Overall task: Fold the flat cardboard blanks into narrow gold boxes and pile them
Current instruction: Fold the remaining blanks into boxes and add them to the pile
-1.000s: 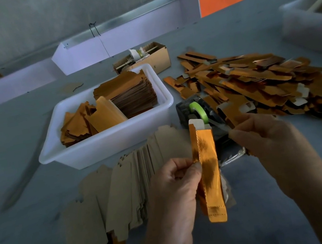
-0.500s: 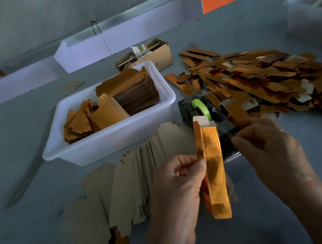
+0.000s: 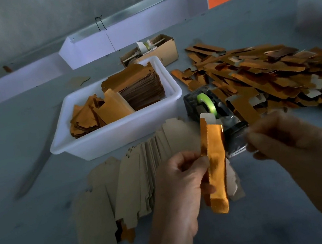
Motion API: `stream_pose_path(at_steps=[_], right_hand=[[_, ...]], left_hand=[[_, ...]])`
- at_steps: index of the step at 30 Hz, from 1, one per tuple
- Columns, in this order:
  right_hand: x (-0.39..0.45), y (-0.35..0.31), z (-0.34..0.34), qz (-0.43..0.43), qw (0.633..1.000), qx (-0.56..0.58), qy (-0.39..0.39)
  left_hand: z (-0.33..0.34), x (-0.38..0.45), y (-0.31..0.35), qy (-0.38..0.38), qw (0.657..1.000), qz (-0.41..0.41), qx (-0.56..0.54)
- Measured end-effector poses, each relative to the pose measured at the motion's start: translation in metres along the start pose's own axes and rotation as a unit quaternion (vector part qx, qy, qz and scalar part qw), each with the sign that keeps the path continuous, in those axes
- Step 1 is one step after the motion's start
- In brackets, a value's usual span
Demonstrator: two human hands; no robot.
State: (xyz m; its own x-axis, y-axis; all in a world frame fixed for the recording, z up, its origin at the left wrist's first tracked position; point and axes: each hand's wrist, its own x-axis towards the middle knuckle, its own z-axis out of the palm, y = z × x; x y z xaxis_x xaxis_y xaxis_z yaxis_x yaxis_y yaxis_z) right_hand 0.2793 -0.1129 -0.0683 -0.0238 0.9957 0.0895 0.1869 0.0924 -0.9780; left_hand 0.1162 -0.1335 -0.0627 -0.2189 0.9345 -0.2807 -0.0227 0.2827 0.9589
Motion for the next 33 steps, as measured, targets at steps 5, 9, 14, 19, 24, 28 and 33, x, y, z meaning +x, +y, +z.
stream_pose_path(at_steps=[5,9,14,19,24,28,33], right_hand=[[-0.001,-0.009,0.005,-0.020,0.989,0.037,-0.140],[-0.001,-0.007,0.013,-0.034,0.989,0.014,-0.145],[-0.001,-0.002,0.020,-0.029,0.991,-0.034,-0.124],[-0.001,-0.003,0.020,-0.025,0.990,-0.092,-0.101],[-0.002,-0.004,0.022,-0.020,0.992,-0.106,-0.073],[-0.002,-0.005,0.023,-0.005,0.991,-0.113,-0.066],[-0.003,-0.004,0.025,-0.005,0.990,-0.130,-0.060]], left_hand=[[-0.002,0.000,0.000,-0.027,0.998,-0.009,-0.058],[-0.003,0.002,-0.002,-0.032,0.998,0.001,-0.046],[-0.001,0.000,-0.002,-0.037,0.999,0.003,-0.038],[0.001,-0.003,-0.002,-0.033,0.999,0.011,-0.021],[-0.001,-0.002,-0.001,-0.063,0.998,0.006,-0.018],[-0.006,-0.001,-0.002,-0.117,0.992,-0.002,-0.039],[-0.002,-0.003,-0.005,-0.089,0.995,0.016,-0.032]])
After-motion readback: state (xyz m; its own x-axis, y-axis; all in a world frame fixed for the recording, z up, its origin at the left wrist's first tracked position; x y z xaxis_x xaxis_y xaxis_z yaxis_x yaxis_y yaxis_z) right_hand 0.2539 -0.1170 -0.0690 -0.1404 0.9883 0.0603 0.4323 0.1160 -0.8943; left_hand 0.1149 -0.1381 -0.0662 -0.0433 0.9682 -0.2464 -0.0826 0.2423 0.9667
